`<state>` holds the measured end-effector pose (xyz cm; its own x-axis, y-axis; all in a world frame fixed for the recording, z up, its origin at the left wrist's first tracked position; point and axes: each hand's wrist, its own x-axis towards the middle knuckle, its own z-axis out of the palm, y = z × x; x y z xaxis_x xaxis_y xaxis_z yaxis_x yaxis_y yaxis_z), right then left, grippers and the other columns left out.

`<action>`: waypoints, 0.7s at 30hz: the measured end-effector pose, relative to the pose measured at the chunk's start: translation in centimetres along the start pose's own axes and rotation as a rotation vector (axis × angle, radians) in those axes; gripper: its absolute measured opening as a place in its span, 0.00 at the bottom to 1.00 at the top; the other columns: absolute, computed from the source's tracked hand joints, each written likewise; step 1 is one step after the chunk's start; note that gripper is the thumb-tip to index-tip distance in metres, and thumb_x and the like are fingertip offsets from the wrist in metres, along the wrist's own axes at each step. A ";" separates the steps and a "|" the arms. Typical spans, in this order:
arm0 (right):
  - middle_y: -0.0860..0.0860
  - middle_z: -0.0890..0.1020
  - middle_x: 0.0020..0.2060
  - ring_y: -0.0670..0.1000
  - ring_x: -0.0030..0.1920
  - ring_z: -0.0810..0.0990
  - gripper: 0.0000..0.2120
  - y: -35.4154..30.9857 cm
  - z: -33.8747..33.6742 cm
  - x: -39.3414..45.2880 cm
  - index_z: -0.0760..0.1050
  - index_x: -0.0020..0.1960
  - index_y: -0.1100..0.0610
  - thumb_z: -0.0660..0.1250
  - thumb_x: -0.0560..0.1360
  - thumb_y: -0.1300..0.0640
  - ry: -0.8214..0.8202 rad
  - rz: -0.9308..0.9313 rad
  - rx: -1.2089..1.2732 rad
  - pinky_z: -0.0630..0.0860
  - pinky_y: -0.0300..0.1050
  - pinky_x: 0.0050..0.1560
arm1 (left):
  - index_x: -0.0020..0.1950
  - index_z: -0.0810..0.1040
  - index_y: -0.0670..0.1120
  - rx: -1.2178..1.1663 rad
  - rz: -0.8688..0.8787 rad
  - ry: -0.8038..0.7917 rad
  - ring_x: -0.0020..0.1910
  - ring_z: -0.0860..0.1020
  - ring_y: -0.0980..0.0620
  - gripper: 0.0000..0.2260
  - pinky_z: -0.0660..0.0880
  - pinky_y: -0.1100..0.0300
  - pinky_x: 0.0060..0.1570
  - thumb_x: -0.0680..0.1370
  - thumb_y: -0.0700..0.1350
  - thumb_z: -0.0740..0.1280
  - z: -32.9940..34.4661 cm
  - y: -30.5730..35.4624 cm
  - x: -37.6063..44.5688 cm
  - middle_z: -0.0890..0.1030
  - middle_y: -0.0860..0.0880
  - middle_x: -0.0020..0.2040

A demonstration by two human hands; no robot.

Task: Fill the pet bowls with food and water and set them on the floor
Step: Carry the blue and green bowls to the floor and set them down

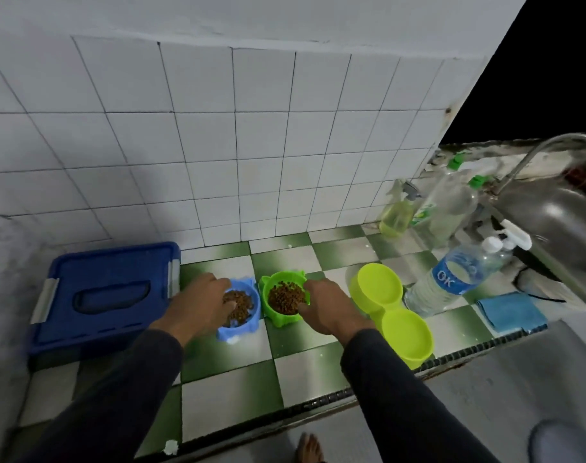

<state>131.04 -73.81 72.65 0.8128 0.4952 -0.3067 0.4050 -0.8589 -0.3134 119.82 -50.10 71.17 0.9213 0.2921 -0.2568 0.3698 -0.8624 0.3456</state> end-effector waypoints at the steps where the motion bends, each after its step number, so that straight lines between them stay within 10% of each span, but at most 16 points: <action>1: 0.59 0.76 0.65 0.60 0.64 0.75 0.23 0.5 -0.1 0.7 0.73 0.70 0.56 0.66 0.77 0.51 -0.019 -0.019 0.007 0.74 0.51 0.64 | 0.72 0.75 0.48 -0.015 -0.025 0.008 0.62 0.76 0.45 0.19 0.77 0.49 0.60 0.82 0.53 0.66 0.4 0.2 0.3 0.75 0.46 0.65; 21: 0.62 0.73 0.63 0.62 0.62 0.75 0.25 4.0 4.6 6.6 0.67 0.70 0.61 0.67 0.77 0.53 -0.235 -0.017 0.073 0.74 0.51 0.63 | 0.76 0.66 0.42 -0.287 -0.387 0.083 0.62 0.73 0.37 0.22 0.73 0.43 0.62 0.82 0.40 0.62 8.4 0.1 1.0 0.75 0.37 0.64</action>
<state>136.15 -73.37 65.26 0.6831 0.5339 -0.4983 0.3796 -0.8425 -0.3823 119.78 -53.33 63.35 0.7120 0.6109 -0.3462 0.6943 -0.5389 0.4770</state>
